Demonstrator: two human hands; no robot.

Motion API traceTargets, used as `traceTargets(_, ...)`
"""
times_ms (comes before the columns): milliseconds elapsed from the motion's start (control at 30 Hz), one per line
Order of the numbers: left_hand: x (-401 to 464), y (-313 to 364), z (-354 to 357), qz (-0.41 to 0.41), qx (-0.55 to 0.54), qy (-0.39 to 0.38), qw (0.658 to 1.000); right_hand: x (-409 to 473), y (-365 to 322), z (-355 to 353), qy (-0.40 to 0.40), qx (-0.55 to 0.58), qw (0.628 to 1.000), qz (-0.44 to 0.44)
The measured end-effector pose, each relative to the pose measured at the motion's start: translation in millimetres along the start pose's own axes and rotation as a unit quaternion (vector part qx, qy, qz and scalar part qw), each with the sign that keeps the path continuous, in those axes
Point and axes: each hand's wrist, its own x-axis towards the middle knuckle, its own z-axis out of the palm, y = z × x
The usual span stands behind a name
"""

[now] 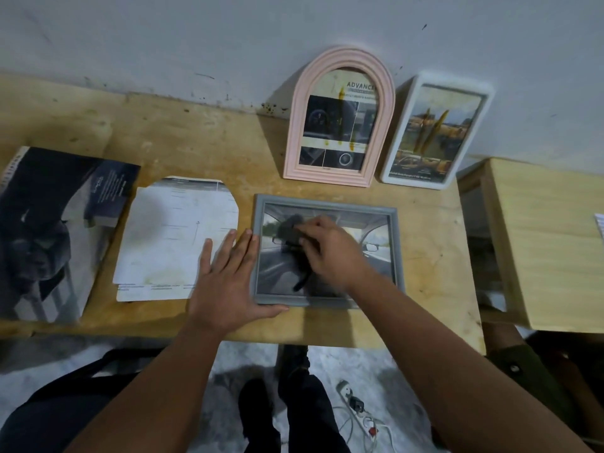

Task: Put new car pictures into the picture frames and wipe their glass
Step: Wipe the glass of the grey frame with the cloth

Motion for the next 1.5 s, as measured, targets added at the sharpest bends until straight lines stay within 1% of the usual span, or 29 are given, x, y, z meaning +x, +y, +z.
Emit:
traceTargets(33,0,0,0,-0.001,0.001,0.0,1.0,7,4,4,0.011,-0.036,0.999,0.002)
traceTargets(100,-1,0,1,-0.002,0.003,0.0,1.0,8,5,15,0.006,-0.086,0.996,-0.009)
traceTargets(200,-1,-1,2,-0.006,0.007,0.001,1.0,-15,0,21,-0.015,-0.093,0.994,-0.057)
traceTargets(267,-2,-1,0,-0.006,0.011,-0.002,1.0,-38,-4,18,-0.056,-0.075,0.992,-0.083)
traceTargets(333,-2,-1,0,-0.008,0.017,-0.002,1.0,-56,-9,10,-0.125,-0.064,0.985,-0.1)
traceTargets(400,-3,0,-1,-0.007,0.018,-0.002,1.0,-52,-9,-4,-0.182,-0.068,0.973,-0.125)
traceTargets(433,-3,0,-1,-0.007,0.017,0.001,1.0,-43,-8,-14,-0.19,-0.06,0.971,-0.131)
traceTargets(467,-2,0,-1,-0.007,0.014,0.003,1.0,-31,-7,-23,-0.174,-0.044,0.976,-0.127)
traceTargets(500,-2,0,-2,-0.007,0.012,0.001,1.0,-18,-1,-29,-0.134,-0.034,0.984,-0.113)
traceTargets(567,-2,1,-2,-0.008,0.014,-0.003,1.0,5,11,-35,-0.044,-0.052,0.995,-0.075)
traceTargets(600,-2,1,-2,-0.009,0.016,-0.002,1.0,12,15,-31,-0.023,-0.074,0.996,-0.053)
traceTargets(667,-2,2,-3,-0.011,0.016,-0.002,1.0,10,16,-13,-0.014,-0.102,0.994,-0.029)
traceTargets(733,-2,3,-2,-0.013,0.018,-0.003,1.0,-3,16,2,-0.002,-0.103,0.994,-0.028)
traceTargets(833,-2,3,-2,-0.013,0.02,-0.003,1.0,-31,16,9,-0.021,-0.108,0.991,-0.07)
traceTargets(900,-3,2,-2,-0.013,0.018,-0.006,1.0,-50,14,8,-0.054,-0.101,0.989,-0.09)
traceTargets(1000,-3,3,-3,-0.011,0.015,-0.005,1.0,-65,10,-2,-0.159,-0.064,0.979,-0.108)
traceTargets(1067,-3,4,-3,-0.009,0.013,-0.006,1.0,-55,12,-18,-0.2,-0.006,0.975,-0.097)
traceTargets(1100,-3,3,-3,-0.009,0.012,-0.006,1.0,-44,16,-27,-0.181,0.026,0.98,-0.08)
traceTargets(1167,-1,2,-2,-0.009,0.01,-0.003,1.0,-17,27,-39,-0.067,0.055,0.996,-0.037)
traceTargets(1200,-1,2,-2,-0.009,0.009,-0.003,1.0,-3,32,-41,-0.019,0.044,0.999,-0.022)
traceTargets(1233,0,3,-3,-0.008,0.01,-0.003,1.0,8,33,-39,0.004,0.016,1.0,-0.016)
traceTargets(1300,0,3,-2,-0.007,0.015,-0.004,1.0,16,29,-24,-0.001,-0.055,0.998,-0.017)
traceTargets(1367,0,3,-2,-0.008,0.014,-0.005,1.0,6,23,-7,-0.005,-0.098,0.995,-0.019)
traceTargets(1433,1,3,-2,-0.008,0.009,-0.006,1.0,-18,19,3,-0.015,-0.116,0.992,-0.037)
traceTargets(1500,0,3,-2,-0.006,0.005,-0.007,1.0,-45,20,6,-0.044,-0.108,0.992,-0.055)
